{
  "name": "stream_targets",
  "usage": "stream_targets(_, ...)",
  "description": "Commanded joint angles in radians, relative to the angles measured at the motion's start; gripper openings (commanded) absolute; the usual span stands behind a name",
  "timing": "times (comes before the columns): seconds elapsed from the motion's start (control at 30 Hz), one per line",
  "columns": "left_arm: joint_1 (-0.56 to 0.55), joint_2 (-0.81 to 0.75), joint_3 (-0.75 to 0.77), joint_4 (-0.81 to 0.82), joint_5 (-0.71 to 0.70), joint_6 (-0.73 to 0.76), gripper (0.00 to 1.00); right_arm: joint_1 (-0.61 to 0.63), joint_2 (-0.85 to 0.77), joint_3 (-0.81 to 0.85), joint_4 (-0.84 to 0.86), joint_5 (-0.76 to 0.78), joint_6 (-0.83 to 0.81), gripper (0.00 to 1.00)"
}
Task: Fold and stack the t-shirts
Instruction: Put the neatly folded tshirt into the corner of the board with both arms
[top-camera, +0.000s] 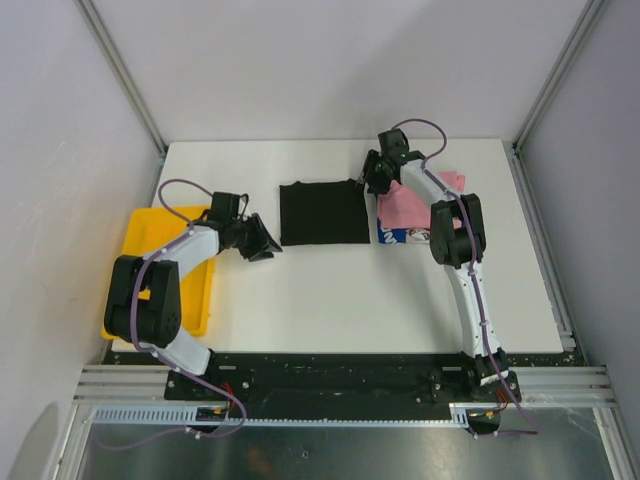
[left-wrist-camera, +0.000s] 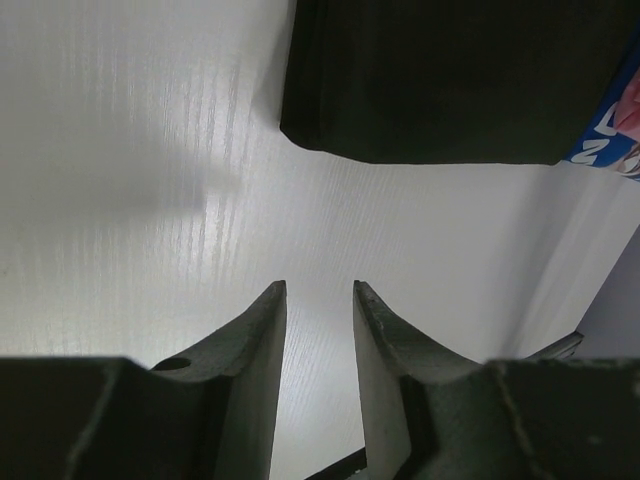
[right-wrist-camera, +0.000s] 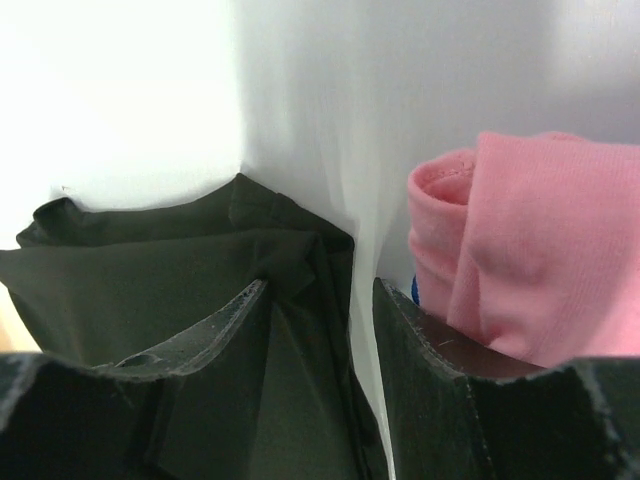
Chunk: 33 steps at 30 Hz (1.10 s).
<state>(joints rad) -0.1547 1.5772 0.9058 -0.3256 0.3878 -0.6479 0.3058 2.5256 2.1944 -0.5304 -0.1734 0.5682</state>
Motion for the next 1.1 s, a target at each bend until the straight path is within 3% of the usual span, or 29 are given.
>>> stream_targets(0.0, 0.01, 0.011, 0.053, 0.01, -0.011, -0.001, 0.38, 0.011, 0.033, 0.017, -0.008, 0.031, -0.004, 0.49)
stream_targets(0.17, 0.014, 0.021, 0.057, 0.009, -0.008, -0.001, 0.38, 0.008, -0.035, -0.077, 0.112, 0.009, 0.002, 0.51)
stream_targets(0.37, 0.015, 0.022, 0.059, 0.011, -0.008, -0.002, 0.38, 0.004, -0.004, -0.023, 0.1, -0.008, 0.003, 0.51)
stream_targets(0.57, 0.017, 0.024, 0.06, 0.01, -0.004, -0.001, 0.38, 0.005, -0.044, -0.122, 0.207, -0.031, 0.031, 0.54)
stream_targets(0.8, 0.016, 0.029, 0.06, 0.009, -0.003, -0.001, 0.38, 0.013, 0.007, -0.037, 0.139, -0.002, 0.026, 0.54)
stream_targets(1.07, 0.015, 0.039, 0.05, 0.011, -0.002, -0.012, 0.4, 0.044, 0.035, -0.01, 0.09, 0.063, 0.01, 0.47)
